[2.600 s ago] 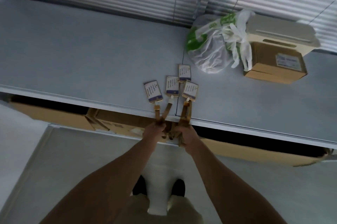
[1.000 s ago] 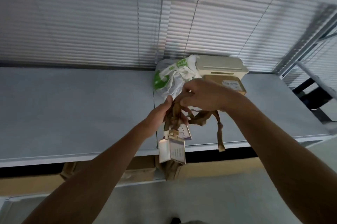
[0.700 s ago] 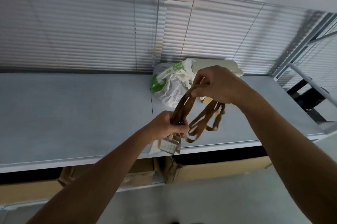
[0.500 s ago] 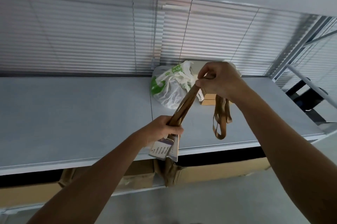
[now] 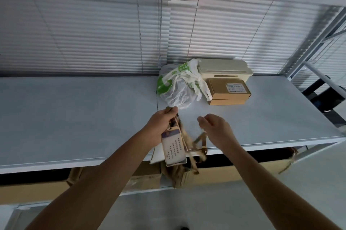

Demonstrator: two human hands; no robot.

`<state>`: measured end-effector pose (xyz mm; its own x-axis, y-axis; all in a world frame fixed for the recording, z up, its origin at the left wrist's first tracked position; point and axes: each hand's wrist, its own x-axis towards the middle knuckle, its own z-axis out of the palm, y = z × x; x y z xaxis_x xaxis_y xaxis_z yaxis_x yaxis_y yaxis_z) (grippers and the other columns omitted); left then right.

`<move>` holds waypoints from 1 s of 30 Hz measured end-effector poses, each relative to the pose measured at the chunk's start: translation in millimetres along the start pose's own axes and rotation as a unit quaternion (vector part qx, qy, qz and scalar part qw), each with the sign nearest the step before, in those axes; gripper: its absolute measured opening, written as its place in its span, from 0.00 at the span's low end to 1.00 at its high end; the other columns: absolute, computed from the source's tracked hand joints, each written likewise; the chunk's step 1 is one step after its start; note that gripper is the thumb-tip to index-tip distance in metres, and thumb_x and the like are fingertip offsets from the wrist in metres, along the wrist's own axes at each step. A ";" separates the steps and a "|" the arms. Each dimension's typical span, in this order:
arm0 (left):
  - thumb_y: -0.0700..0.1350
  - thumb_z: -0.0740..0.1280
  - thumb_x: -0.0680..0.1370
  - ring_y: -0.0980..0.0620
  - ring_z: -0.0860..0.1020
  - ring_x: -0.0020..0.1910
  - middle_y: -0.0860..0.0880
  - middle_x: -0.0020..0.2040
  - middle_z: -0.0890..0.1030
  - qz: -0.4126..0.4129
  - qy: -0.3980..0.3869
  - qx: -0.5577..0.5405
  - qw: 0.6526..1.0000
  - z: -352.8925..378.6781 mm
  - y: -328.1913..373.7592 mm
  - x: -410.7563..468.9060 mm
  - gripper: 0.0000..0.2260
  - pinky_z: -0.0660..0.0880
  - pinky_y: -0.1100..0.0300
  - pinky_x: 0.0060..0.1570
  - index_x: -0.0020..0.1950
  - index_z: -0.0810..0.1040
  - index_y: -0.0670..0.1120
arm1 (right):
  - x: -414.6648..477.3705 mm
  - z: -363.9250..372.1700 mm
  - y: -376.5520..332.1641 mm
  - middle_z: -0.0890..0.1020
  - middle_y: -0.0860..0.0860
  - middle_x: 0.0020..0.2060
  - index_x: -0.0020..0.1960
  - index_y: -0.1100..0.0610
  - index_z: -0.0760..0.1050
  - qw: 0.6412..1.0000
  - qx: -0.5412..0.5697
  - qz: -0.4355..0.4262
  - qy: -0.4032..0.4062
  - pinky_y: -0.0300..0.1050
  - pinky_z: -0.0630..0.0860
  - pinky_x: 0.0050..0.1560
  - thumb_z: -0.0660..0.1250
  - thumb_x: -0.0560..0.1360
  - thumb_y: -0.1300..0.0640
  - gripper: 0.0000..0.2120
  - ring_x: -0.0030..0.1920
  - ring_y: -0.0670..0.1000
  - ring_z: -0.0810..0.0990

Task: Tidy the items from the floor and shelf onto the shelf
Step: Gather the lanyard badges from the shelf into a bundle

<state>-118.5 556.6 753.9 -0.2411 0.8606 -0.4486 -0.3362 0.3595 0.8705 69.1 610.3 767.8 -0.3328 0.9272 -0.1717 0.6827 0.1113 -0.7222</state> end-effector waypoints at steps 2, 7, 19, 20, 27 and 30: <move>0.53 0.68 0.78 0.49 0.75 0.30 0.46 0.32 0.77 -0.008 0.044 -0.003 0.999 3.0 0.8 1.9 0.15 0.73 0.56 0.37 0.40 0.73 0.42 | -20.9 13.2 -8.1 0.84 0.53 0.40 0.42 0.55 0.78 0.993 0.100 -0.015 -0.058 0.54 0.78 0.46 0.62 0.76 0.38 0.21 0.44 0.55 0.82; 0.54 0.67 0.78 0.52 0.73 0.23 0.47 0.28 0.76 -0.052 0.062 -0.057 0.995 4.6 4.5 3.9 0.18 0.71 0.59 0.29 0.35 0.72 0.43 | -28.8 44.5 -13.9 0.82 0.53 0.46 0.46 0.50 0.72 0.990 0.047 -0.054 -0.123 0.48 0.82 0.46 0.64 0.79 0.47 0.07 0.47 0.52 0.82; 0.57 0.65 0.78 0.48 0.74 0.29 0.47 0.26 0.76 -0.020 0.137 -0.064 0.988 -18.6 22.4 8.6 0.20 0.74 0.55 0.35 0.34 0.72 0.43 | -20.8 73.1 -3.5 0.82 0.55 0.60 0.66 0.55 0.71 0.919 0.328 0.051 -0.212 0.58 0.81 0.58 0.73 0.73 0.57 0.23 0.58 0.55 0.82; 0.56 0.65 0.79 0.47 0.75 0.30 0.46 0.29 0.77 -0.015 0.139 -0.053 0.989 -20.3 20.5 8.7 0.19 0.74 0.55 0.36 0.35 0.73 0.43 | -19.6 72.7 -4.2 0.82 0.54 0.60 0.66 0.54 0.71 0.917 0.335 0.049 -0.211 0.58 0.80 0.59 0.73 0.72 0.57 0.24 0.59 0.56 0.82; 0.56 0.68 0.77 0.44 0.80 0.37 0.43 0.38 0.80 -0.062 0.121 -0.036 0.990 -28.1 14.1 6.9 0.16 0.79 0.49 0.44 0.41 0.76 0.43 | -17.7 78.5 -13.7 0.82 0.52 0.57 0.63 0.49 0.69 0.937 0.296 -0.031 -0.183 0.51 0.81 0.58 0.68 0.77 0.63 0.19 0.58 0.52 0.81; 0.56 0.69 0.76 0.46 0.81 0.34 0.45 0.34 0.82 -0.079 0.099 -0.046 0.991 -30.9 12.5 9.0 0.15 0.78 0.53 0.36 0.40 0.78 0.44 | -16.7 79.5 -15.6 0.82 0.52 0.56 0.60 0.45 0.72 0.943 0.291 -0.053 -0.151 0.55 0.80 0.59 0.66 0.78 0.64 0.16 0.58 0.54 0.81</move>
<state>-153.0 557.7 754.4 -0.3491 0.7049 -0.6175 -0.4644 0.4422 0.7673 12.3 564.7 728.6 -0.6096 0.7676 -0.1978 0.1920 -0.0992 -0.9764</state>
